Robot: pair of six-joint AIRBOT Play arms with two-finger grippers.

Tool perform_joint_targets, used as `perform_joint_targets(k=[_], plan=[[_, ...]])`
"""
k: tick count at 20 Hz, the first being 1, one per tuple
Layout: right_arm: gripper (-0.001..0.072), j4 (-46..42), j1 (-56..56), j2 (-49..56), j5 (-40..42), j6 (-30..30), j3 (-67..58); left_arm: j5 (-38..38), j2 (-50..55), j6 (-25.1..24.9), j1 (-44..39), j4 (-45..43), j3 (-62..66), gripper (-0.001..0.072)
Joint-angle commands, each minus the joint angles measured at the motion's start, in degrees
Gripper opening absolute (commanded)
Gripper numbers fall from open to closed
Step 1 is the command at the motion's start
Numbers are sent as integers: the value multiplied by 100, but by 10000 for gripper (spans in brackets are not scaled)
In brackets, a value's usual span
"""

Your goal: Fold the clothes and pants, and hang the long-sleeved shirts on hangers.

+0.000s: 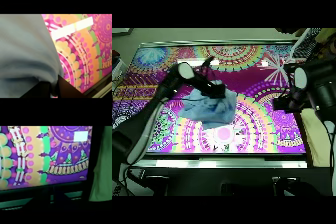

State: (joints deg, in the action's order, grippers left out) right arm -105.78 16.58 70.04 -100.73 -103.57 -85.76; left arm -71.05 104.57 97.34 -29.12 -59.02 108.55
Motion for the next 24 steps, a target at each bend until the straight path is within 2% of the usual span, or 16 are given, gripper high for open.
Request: perform_joint_targets(k=[1, 5, 6, 7, 8, 9, 12, 14, 15, 17, 18, 19, 20, 22, 24], plan=[[105, -885, 4, -431, -376, -37, -4, 177, 503, 166, -1021, 229, 57, 14], [108, -1034, 4, -726, -50, -37, -4, 450, 1139, 175, -1462, 302, 59, 17], [195, -1027, 4, -723, 138, -35, 0, 466, 1165, 175, -1401, 358, 61, 102], [364, -1016, 4, -726, 402, -37, 42, 415, 1126, 170, -1279, 358, 103, 357], [444, -920, 4, -723, 780, -42, 101, 295, 1054, 166, -1108, 352, 168, 527], [431, -741, 4, -717, 1174, -122, 144, 94, 949, 142, -883, 352, 247, 550], [396, -81, -4, -452, 2218, -1300, 103, -584, 304, -4, 13, 33, 295, 551], [420, 535, -179, -37, 2035, -1244, -245, -1019, -199, -4, 645, -551, 295, 550], [431, 1235, -527, 127, 1926, -1038, -428, -1189, -420, -7, 944, -800, 295, 550], [431, 3202, -1620, 306, 1862, -251, -533, -1462, -802, -26, 1569, -1104, 293, 550], [431, 4052, -2225, 361, 1705, 407, -455, -1519, -920, -96, 1832, -1110, 293, 550], [430, 4540, -2723, 382, 1416, 1010, -267, -1556, -994, -140, 2057, -1110, 293, 550], [431, 4688, -3051, 376, 1161, 1434, 31, -1580, -1025, -157, 2262, -1110, 293, 550], [433, 4741, -3333, 369, 883, 1803, 968, -1580, -1010, -155, 2538, -1110, 238, 549], [433, 5254, -3228, 365, 1283, 2006, 2127, -1458, -1010, -153, 2680, -1110, 42, 550]])
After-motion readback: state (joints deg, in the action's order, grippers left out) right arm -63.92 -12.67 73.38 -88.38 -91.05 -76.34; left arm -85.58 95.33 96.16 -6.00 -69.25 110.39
